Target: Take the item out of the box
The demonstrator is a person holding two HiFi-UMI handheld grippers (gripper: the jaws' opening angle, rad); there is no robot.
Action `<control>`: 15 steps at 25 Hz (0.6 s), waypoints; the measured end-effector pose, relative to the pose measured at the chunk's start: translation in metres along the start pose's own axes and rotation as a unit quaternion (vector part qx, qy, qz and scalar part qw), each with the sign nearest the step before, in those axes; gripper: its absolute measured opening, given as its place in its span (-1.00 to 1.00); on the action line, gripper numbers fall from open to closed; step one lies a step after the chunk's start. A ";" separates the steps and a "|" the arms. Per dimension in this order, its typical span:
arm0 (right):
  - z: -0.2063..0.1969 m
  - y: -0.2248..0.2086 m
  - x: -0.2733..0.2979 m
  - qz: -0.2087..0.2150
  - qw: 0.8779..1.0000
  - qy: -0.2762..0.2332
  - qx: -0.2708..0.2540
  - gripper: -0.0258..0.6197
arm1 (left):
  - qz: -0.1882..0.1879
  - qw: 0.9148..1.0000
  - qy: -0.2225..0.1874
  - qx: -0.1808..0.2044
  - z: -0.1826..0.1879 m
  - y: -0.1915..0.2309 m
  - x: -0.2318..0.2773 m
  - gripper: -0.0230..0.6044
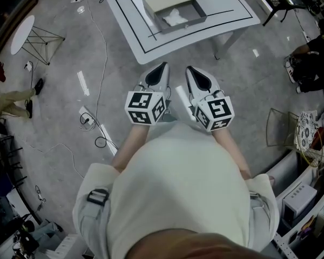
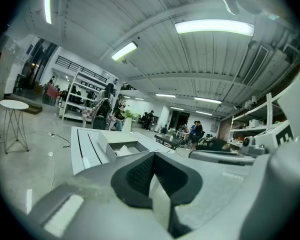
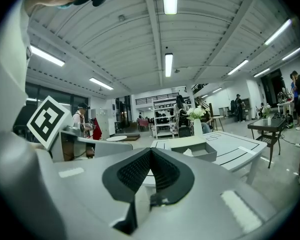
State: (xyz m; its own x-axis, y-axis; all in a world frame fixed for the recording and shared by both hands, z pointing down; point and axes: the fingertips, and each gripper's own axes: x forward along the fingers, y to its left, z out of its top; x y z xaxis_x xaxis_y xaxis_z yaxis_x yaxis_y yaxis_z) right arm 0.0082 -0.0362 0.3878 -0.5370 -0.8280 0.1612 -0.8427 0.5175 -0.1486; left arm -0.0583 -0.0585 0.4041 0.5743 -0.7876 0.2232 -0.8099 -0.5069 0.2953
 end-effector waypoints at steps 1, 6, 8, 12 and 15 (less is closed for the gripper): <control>0.001 -0.003 0.007 -0.002 1.000 0.000 0.000 -0.92 | -0.002 1.000 0.001 -0.001 0.002 0.005 0.006 -0.93; 0.008 -0.016 0.039 -0.016 1.000 -0.004 0.001 -0.92 | -0.012 1.000 0.006 0.002 0.011 0.026 0.030 -0.93; 0.009 -0.021 0.051 -0.020 1.000 -0.005 0.002 -0.92 | -0.016 1.000 0.008 0.003 0.014 0.035 0.038 -0.93; 0.011 -0.026 0.076 -0.024 1.000 -0.006 0.002 -0.92 | -0.022 1.000 0.011 0.004 0.019 0.055 0.054 -0.93; 0.012 -0.031 0.092 -0.028 1.000 -0.005 0.000 -0.92 | -0.028 0.999 0.013 0.005 0.023 0.066 0.066 -0.93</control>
State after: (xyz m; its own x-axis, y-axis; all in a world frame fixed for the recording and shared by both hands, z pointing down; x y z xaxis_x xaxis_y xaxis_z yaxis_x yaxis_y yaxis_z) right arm -0.0149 -0.1311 0.3960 -0.4878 -0.8582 0.1599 -0.8718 0.4695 -0.1396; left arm -0.0765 -0.1525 0.4171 0.6223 -0.7479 0.2312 -0.7769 -0.5537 0.2997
